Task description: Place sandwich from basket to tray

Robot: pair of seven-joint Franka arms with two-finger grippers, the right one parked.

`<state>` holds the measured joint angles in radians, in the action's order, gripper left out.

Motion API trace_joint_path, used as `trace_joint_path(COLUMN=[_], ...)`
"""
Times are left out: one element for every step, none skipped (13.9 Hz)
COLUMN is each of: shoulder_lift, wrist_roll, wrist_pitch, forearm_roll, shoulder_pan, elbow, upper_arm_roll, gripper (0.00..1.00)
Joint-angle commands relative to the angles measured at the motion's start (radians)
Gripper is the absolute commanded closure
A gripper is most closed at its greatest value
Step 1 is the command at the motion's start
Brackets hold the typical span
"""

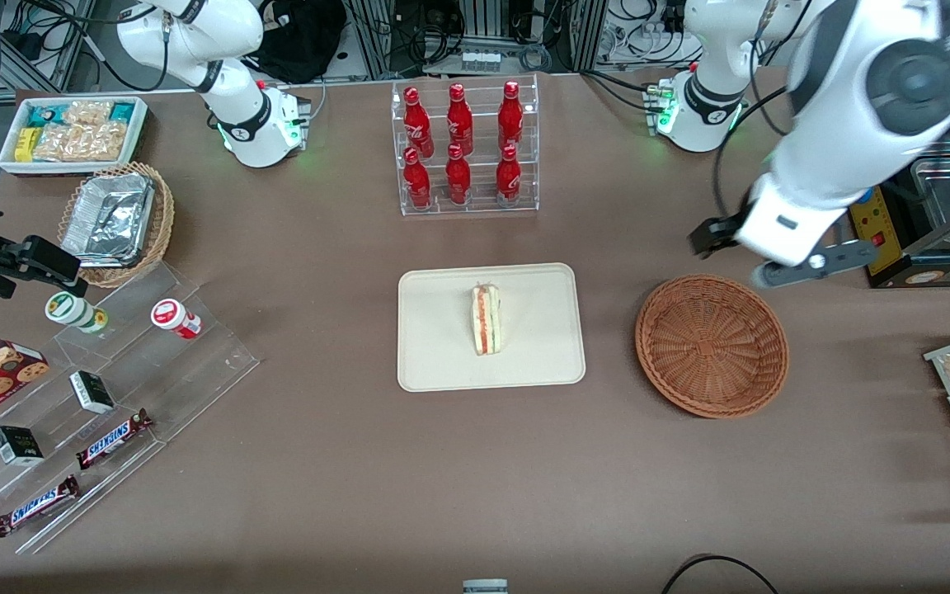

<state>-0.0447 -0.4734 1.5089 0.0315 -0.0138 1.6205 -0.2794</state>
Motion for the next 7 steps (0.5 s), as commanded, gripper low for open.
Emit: trace_joint_path(shoulder_lift=[0.074,0.092,0.106,0.109,0.121,0.126,0.124], wrist_roll=[0.109,0.146,0.183,0.220,0.249,0.268,0.286], wrist_pitch=[-0.021,-0.025,-0.036,-0.039,-0.047,-0.049,-0.047], forearm_roll=[-0.009,-0.009,-0.009,-0.010,-0.010,-0.010,-0.010], shoulder_pan=[0.063,0.084,0.094,0.088,0.065,0.052,0.048], elbow=[0.062,0.077,0.084,0.084,0.084,0.082,0.076], upper_arm_roll=[-0.011,-0.011,-0.007,0.034,0.080,0.106,0.138], gripper=[0.00,0.00,0.00,0.00,0.00,0.00,0.00])
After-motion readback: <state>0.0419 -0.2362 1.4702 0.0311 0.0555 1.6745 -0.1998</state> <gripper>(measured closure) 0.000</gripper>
